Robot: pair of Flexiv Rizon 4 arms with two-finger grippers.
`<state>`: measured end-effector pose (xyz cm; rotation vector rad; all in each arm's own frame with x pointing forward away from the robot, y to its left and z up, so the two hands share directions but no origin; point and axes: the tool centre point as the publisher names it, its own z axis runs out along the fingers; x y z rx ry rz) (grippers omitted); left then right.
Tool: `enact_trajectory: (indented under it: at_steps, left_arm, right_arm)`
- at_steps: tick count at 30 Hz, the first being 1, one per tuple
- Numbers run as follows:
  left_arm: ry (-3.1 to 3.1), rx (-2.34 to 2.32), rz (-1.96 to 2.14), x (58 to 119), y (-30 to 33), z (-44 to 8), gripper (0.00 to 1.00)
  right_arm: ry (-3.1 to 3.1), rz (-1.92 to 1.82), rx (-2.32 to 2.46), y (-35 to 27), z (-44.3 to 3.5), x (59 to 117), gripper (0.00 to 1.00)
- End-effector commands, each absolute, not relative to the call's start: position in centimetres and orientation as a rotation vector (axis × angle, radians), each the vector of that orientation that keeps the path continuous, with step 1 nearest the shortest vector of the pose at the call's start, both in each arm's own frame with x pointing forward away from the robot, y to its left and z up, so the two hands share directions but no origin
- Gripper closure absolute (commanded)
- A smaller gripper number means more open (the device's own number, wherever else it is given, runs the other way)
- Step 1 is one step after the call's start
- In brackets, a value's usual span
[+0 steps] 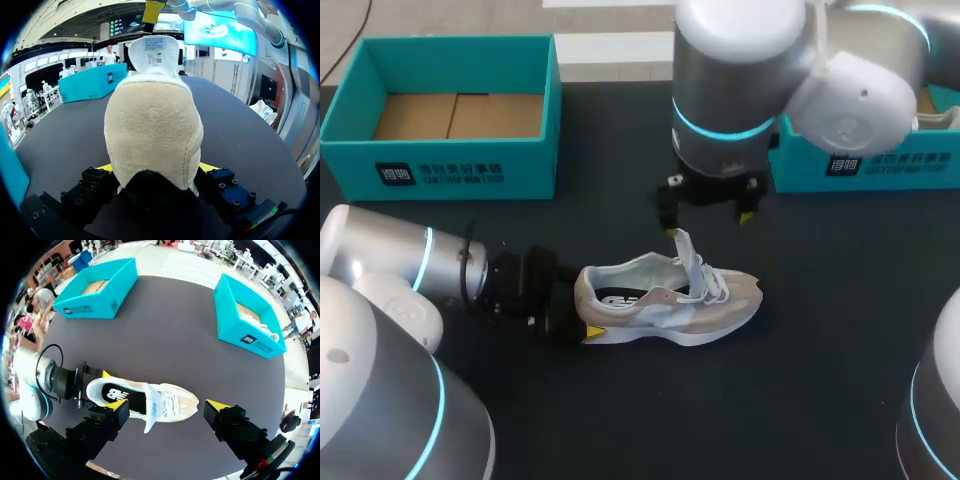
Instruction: Take the shoe out of the shoebox, open the shoe tongue, remove and reinsert the insole, then place the shoe into the shoebox
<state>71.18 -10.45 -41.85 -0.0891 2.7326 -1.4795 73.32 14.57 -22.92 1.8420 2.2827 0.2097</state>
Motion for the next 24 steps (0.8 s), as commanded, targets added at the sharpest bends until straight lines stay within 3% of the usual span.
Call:
enact_trajectory:
  at_steps: [1,18,19,20,21,22,24]
  left_arm:
    - [2.732,-0.088,-1.479,71.1,-10.4,-42.0,1.00]
    - [2.732,-0.088,-1.479,71.1,-10.4,-42.0,1.00]
    - [2.732,-0.088,-1.479,71.1,-10.4,-42.0,1.00]
    - [2.732,-0.088,-1.479,71.1,-10.4,-42.0,1.00]
    - [2.732,-0.088,-1.479,71.1,-10.4,-42.0,1.00]
    - [2.732,-0.088,-1.479,71.1,-10.4,-42.0,1.00]
    - [2.732,-0.088,-1.479,71.1,-10.4,-42.0,1.00]
  right_arm:
    - [2.330,0.144,1.757,16.7,-21.3,74.1,0.00]
    - [2.856,0.130,0.394,23.6,-20.6,73.3,0.02]
    - [2.873,0.125,0.362,23.7,-20.7,73.3,0.17]
    - [2.898,0.093,0.315,23.7,-20.8,73.3,0.53]
    - [2.919,0.077,0.278,23.6,-21.0,73.3,0.73]
    - [2.935,0.078,0.256,23.5,-21.1,73.3,1.00]
    - [2.985,0.042,0.183,23.0,-21.5,73.0,1.00]
